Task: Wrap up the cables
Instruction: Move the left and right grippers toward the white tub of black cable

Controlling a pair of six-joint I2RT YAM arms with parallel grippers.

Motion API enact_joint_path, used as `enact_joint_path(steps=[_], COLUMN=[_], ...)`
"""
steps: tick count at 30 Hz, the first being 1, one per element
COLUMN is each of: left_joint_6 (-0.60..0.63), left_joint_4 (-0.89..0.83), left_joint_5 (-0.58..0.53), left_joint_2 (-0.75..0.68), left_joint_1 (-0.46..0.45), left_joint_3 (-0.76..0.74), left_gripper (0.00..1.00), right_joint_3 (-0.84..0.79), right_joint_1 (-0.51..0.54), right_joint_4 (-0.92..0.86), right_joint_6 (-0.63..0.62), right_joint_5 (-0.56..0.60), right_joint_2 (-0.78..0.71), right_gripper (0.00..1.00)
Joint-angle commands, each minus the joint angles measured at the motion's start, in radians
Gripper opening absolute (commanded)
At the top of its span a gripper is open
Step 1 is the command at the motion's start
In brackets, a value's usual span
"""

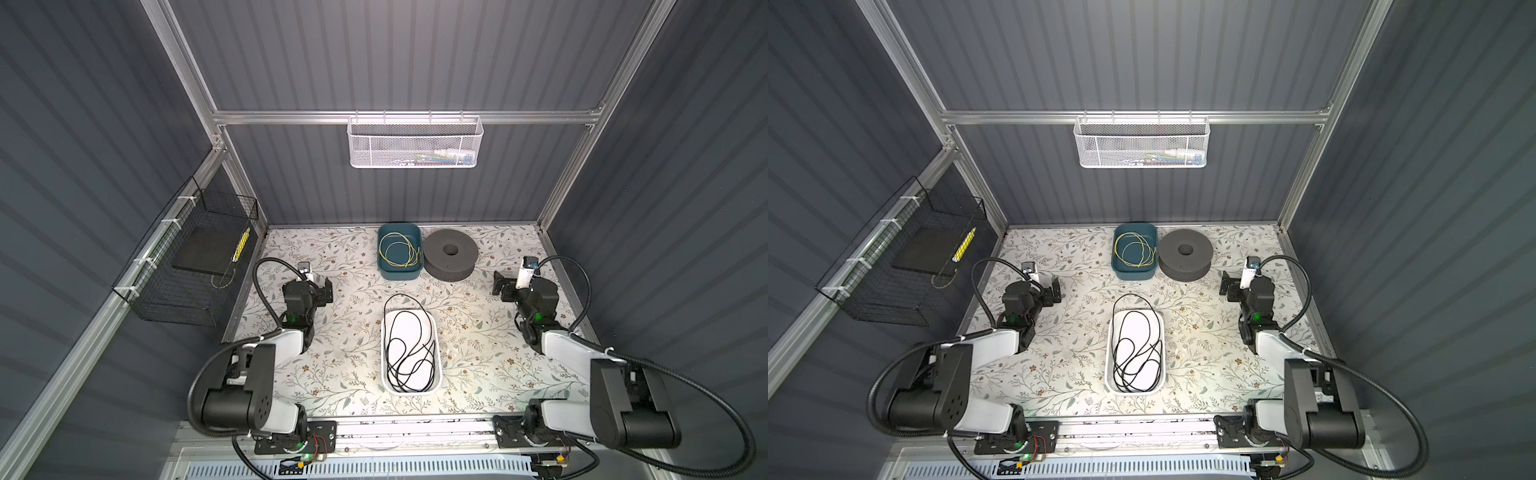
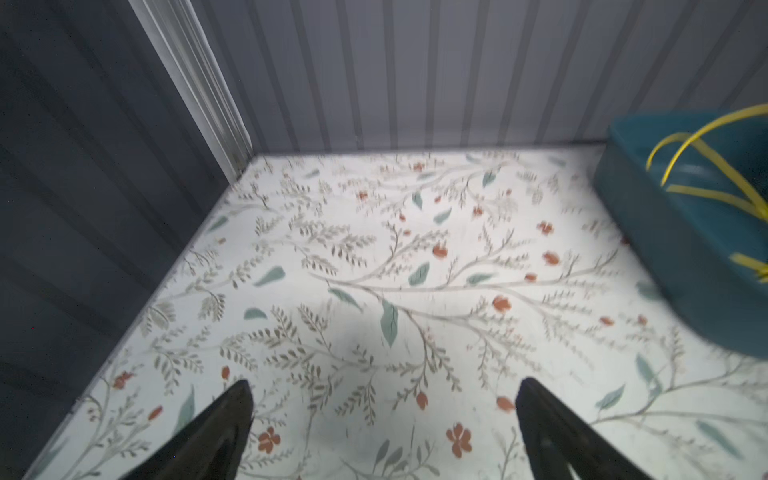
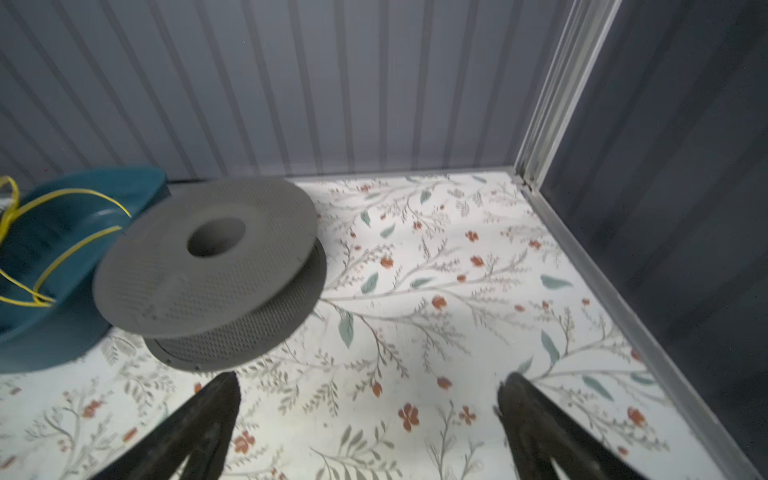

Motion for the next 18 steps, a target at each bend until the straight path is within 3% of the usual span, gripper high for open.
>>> enact_joint_path(steps=[1,5,9,11,14,18], left_joint_6=[-0.082,-0.147,-0.286,-0.412,-0.541,-0.588], left_joint_4=[-0.191,-0.508,-0.775,-0.897,-1.062,-1.027], left_joint_5=[0.020,0.055,0.099,0.108,0.127,0.163], left_joint_2=[-0.132,-0.254,-0.341,-0.383,-0.466,-0.606], left_joint_1=[0.007,0.007,0.007,0.007,0.006,0.007], left_joint_3=[0.088,0.266,0.427,0.479,0.497,0.357], left_gripper=[0.99,1.00,0.99,0.99,0.99,1.00], right_joint_3=[0.090,0.253,0.408,0.377,0.316,0.363], right_joint_1=[0.051,0.149,0.156,0.146,0.085,0.084], right_joint_4=[-0.251,-0.514,-0.825,-0.851,-0.849,-1.060], right_joint_6=[-0.007,0.044,0.252,0.402,0.497,0.486], right_joint_5=[0.058,0.195,0.174,0.163,-0.067,-0.138], right_joint_2=[-0.103,-0.223,-0.314,-0.375,-0.458,-0.438], right_gripper=[0.99,0.99,0.99,0.99,0.99,0.85])
